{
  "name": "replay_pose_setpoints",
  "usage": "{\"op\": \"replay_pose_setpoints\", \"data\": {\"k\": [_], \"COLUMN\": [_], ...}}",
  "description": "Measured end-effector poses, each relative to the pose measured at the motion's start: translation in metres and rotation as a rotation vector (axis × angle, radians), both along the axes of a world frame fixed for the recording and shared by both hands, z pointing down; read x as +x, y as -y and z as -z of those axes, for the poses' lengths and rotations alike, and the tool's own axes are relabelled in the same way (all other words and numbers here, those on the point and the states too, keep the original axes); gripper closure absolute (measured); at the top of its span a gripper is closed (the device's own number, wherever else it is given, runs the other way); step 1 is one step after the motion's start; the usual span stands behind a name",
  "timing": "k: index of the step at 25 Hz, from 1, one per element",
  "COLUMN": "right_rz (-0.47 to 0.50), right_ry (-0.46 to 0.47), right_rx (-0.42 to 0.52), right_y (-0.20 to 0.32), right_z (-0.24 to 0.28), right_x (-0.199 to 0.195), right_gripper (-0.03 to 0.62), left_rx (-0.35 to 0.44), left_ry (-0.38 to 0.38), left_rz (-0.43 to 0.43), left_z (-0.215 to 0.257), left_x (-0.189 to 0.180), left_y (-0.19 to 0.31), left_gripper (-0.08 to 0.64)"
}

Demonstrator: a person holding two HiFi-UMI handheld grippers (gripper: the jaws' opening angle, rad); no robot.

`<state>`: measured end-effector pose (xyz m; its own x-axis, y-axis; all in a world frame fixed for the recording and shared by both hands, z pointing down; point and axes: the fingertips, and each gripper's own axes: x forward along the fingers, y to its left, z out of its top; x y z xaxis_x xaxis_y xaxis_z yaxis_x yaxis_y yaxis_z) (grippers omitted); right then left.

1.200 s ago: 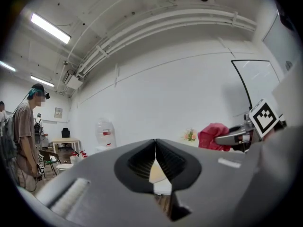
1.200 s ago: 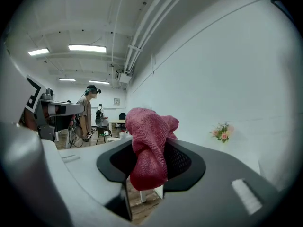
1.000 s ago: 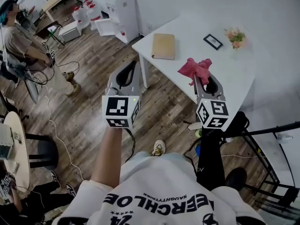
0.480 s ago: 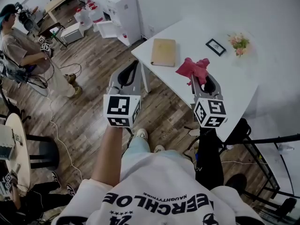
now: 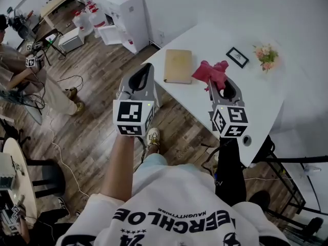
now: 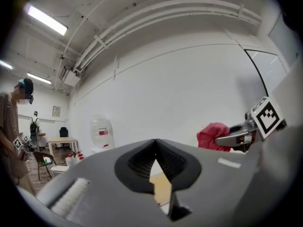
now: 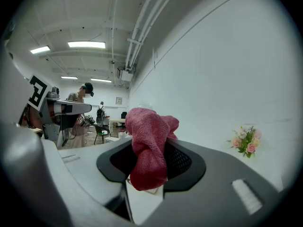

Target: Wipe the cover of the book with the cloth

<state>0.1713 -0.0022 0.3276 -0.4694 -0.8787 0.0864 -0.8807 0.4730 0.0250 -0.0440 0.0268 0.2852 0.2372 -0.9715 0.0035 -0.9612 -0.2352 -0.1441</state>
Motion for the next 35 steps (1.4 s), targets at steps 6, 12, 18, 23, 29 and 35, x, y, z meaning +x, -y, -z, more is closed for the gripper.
{"op": "replay_pose_setpoints", "data": {"k": [6,12,18,23,29,35], "right_rz": [-0.035,-0.089,-0.191,-0.241,-0.361,-0.27], "right_ry": [-0.008,-0.001,0.062,0.072,0.091,0.198], "right_rx": [-0.014,-0.018,-0.03,-0.061,-0.105,-0.11], "right_y": [0.06,0.116,0.156,0.179,0.203,0.223], "right_z": [-0.006,-0.012,-0.009,-0.018,-0.03,-0.026], "right_x": [-0.031,-0.062,-0.077,-0.089,-0.09,-0.099], "right_gripper": [0.443,0.444,0.445,0.445,0.445,0.445], "left_rx": [-0.004,0.003,0.001,-0.015,-0.028,-0.033], "left_ry": [-0.005,-0.008,-0.001,-0.013,-0.027,-0.028], "left_rz": [-0.053,-0.123,-0.225,-0.243,-0.244,-0.226], "left_z": [-0.005,-0.008,-0.011,-0.021,-0.03,-0.034], "left_x": [-0.026,-0.05,-0.056,-0.07,-0.081,-0.085], "left_y": [0.076,0.146,0.189,0.213,0.231,0.251], "left_gripper": [0.505,0.505,0.505,0.505,0.505,0.505]}}
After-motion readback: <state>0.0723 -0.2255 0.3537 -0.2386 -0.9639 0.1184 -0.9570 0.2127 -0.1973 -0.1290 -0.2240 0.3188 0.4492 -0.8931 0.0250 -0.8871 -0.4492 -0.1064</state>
